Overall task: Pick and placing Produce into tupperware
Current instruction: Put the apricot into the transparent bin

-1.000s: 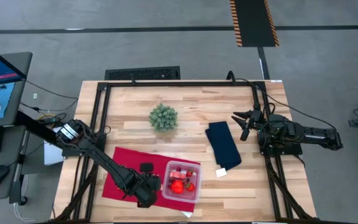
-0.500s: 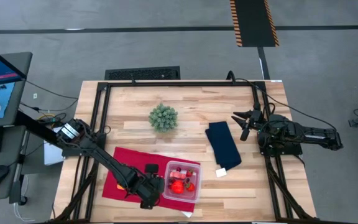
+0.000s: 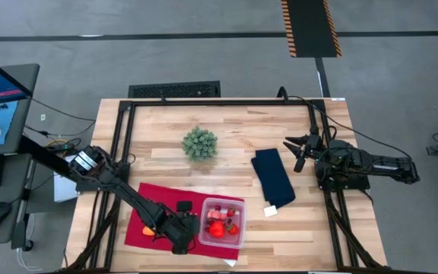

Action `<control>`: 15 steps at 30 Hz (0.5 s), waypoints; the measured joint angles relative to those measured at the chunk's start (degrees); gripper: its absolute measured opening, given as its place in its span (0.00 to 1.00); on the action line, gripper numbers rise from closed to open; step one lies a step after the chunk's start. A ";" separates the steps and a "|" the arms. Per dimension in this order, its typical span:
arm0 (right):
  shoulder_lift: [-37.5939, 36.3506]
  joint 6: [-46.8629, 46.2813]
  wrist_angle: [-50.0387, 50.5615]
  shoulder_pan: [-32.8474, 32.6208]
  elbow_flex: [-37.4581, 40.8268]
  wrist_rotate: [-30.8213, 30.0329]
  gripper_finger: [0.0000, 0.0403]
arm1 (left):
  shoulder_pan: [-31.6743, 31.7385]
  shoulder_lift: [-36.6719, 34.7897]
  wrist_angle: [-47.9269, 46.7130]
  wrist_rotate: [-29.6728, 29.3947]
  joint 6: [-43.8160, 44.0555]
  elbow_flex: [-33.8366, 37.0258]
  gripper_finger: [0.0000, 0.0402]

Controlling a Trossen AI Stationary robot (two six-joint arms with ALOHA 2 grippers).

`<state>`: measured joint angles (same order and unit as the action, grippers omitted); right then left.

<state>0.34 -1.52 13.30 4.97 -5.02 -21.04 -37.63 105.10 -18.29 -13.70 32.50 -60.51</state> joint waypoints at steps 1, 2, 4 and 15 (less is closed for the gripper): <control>0.02 0.00 0.00 -0.01 0.00 0.00 0.30 | -0.31 0.00 0.62 -0.53 -0.01 0.13 0.40; 0.02 0.00 0.00 0.00 0.00 0.00 0.30 | -0.60 -0.03 1.49 -1.24 -0.03 0.19 0.39; 0.02 0.00 0.00 -0.01 0.00 0.00 0.30 | -1.36 -0.13 2.11 -3.20 -0.05 0.19 0.36; 0.00 0.00 0.00 -0.02 0.00 0.00 0.30 | -2.40 -0.13 7.79 -5.24 -0.03 2.45 0.26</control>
<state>0.34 -1.52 13.30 4.96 -5.02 -21.04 -40.03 104.97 -10.50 -18.94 32.47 -58.06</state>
